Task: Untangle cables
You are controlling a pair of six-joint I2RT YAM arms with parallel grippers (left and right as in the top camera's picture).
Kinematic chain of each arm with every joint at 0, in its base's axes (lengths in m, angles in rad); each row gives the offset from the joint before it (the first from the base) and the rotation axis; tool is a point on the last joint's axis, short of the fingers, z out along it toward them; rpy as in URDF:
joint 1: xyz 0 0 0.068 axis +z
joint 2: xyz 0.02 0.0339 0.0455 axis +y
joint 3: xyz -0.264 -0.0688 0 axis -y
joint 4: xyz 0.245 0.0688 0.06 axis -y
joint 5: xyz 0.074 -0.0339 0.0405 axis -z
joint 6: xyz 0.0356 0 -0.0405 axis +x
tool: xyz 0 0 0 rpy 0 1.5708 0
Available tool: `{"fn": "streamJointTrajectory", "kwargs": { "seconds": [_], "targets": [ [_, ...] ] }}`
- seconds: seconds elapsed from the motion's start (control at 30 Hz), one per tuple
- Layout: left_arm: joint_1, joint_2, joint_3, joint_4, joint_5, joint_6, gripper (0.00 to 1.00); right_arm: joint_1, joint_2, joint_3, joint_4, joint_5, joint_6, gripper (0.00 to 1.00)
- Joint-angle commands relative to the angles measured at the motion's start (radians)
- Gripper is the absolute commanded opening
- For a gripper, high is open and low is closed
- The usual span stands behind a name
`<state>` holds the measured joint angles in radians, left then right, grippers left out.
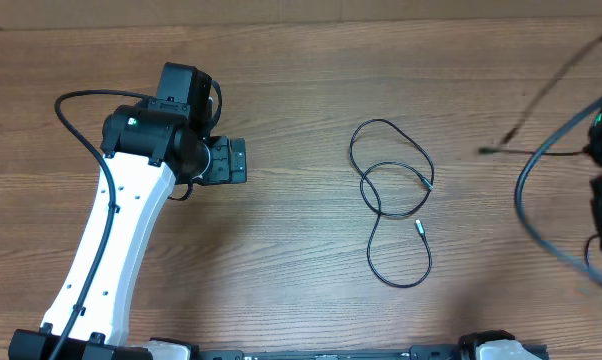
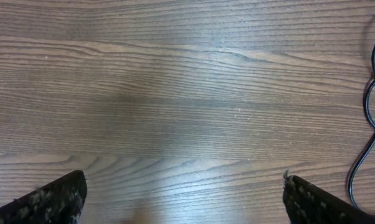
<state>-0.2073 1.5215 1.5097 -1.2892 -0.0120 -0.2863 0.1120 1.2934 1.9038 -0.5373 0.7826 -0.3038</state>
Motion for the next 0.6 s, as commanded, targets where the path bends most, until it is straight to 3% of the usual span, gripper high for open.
{"fn": "streamJointTrajectory", "kwargs": {
  "seconds": [0.0, 0.1, 0.33, 0.57],
  "targets": [
    [0.004, -0.005, -0.003, 0.0, 0.005, -0.01, 1.0, -0.127, 0.06, 0.022, -0.038, 0.133, -0.03, 0.04],
    [0.004, -0.005, -0.003, 0.0, 0.004, -0.01, 1.0, -0.228, 0.113, 0.022, -0.06, 0.097, 0.09, 0.04],
    [0.004, -0.005, -0.003, 0.0, 0.005, -0.01, 1.0, -0.485, 0.283, 0.022, -0.285, -0.214, 0.457, 0.04],
    [0.004, -0.005, -0.003, 0.0, 0.005, -0.01, 1.0, -0.739, 0.425, 0.021, -0.401, -0.609, 0.541, 0.04]
  ]
}}
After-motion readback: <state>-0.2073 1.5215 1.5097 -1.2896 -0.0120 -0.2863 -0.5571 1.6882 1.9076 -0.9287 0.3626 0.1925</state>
